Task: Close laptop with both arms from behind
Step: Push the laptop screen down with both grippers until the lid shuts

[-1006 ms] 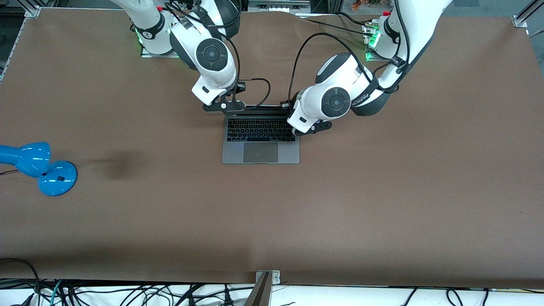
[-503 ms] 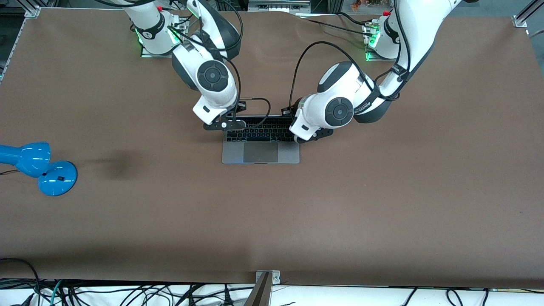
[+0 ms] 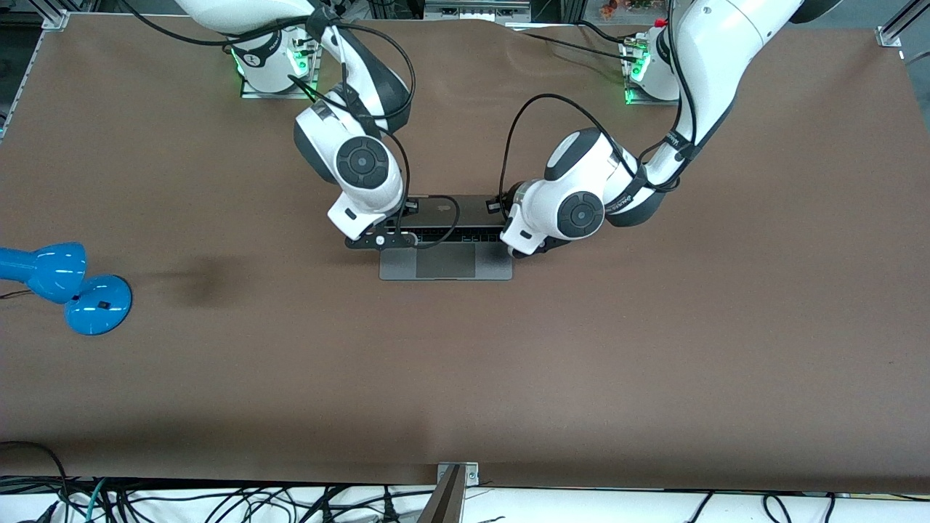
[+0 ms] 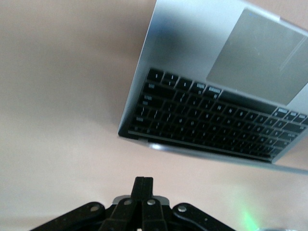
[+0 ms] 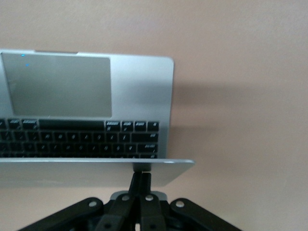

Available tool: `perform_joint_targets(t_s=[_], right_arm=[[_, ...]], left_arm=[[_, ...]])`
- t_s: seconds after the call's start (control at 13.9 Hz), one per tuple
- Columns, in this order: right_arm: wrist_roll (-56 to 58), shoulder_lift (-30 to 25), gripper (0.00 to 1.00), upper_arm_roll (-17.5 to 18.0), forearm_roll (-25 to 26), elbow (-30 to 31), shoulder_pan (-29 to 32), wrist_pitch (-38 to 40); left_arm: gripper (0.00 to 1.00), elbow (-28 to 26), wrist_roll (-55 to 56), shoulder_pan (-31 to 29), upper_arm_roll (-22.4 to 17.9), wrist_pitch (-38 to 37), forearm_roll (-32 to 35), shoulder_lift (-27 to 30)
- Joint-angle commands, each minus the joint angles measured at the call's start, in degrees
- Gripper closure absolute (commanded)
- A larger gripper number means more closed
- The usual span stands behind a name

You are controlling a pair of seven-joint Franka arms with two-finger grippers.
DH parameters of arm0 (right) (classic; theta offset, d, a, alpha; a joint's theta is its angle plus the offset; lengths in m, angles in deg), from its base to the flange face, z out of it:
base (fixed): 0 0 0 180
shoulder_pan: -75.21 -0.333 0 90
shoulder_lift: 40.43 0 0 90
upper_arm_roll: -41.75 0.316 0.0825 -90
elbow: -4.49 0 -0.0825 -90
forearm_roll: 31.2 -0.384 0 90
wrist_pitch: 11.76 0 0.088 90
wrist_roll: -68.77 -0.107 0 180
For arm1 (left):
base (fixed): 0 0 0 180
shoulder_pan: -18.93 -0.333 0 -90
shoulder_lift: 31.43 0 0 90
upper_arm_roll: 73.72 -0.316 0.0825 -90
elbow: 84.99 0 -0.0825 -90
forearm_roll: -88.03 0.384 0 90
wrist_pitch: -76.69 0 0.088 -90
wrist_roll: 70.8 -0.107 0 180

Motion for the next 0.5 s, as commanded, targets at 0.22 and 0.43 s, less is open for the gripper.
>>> perform_joint_targets(t_s=[0.22, 0.43], right_arm=[[-0.96, 6.81, 1.00, -0.54, 2.26, -3.52, 0.07, -6.12], [-0.70, 8.83, 1.00, -2.02, 5.15, -3.61, 0.07, -8.76]], left_arm=[[1.00, 5.92, 0.64, 0.89, -0.84, 2.20, 4.39, -6.96], [1.00, 8.64, 0.73, 2.81, -2.85, 2.74, 5.63, -9.86]])
